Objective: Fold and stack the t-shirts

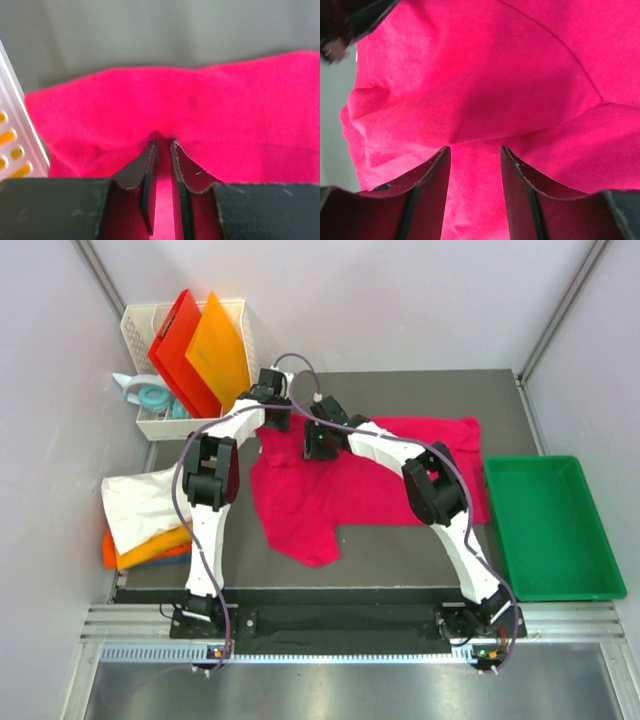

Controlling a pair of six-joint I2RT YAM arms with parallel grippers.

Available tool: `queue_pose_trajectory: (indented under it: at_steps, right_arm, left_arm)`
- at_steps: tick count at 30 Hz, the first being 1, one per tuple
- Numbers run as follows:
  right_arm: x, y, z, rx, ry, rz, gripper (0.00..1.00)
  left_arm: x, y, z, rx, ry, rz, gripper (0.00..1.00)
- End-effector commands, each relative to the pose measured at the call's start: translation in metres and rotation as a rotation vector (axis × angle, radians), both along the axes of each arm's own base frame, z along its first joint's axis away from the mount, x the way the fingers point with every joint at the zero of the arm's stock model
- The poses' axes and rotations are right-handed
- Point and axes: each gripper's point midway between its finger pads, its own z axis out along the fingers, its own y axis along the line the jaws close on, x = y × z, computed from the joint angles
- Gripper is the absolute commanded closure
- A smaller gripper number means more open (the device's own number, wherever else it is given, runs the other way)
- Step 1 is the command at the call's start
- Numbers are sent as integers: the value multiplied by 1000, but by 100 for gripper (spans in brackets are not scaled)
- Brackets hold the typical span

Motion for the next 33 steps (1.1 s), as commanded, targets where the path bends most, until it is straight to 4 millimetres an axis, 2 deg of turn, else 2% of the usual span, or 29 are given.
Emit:
queue_pose_trajectory:
  at_steps: [1, 3, 5, 13, 18, 25, 28, 29, 30, 33]
  right_arm:
    - [11, 23, 15, 72, -36, 28, 56]
    - [11, 23, 12, 73, -33, 24, 57]
    - [13, 24, 10, 84, -37, 20, 58]
    - [20, 32, 17, 142, -61, -2, 84]
    - [25, 34, 34, 177, -107, -11, 99]
    - [39, 42, 48, 216, -146, -19, 100]
    - [49, 47, 46, 247, -141, -30, 100]
    - [52, 47, 37, 253, -122, -41, 100]
    - [58, 48, 43, 274, -128, -49, 100]
    - [67, 52, 36, 301, -108, -63, 96]
  left_arm:
    - [-15, -4, 28, -42, -21, -18, 79]
    - [-19, -4, 37, -64, -26, -15, 79]
    - [-25, -4, 34, -70, -10, -16, 79]
    - [-38, -1, 23, -77, 35, -8, 81]
    - [-38, 2, 20, -62, 38, -2, 81]
    - [-37, 6, 12, -51, 51, 10, 82]
    - [-39, 8, 8, -38, 58, 18, 83]
    - [-39, 10, 6, -35, 62, 22, 83]
    - [-39, 10, 5, -34, 65, 24, 83]
    - [-41, 11, 5, -36, 71, 27, 83]
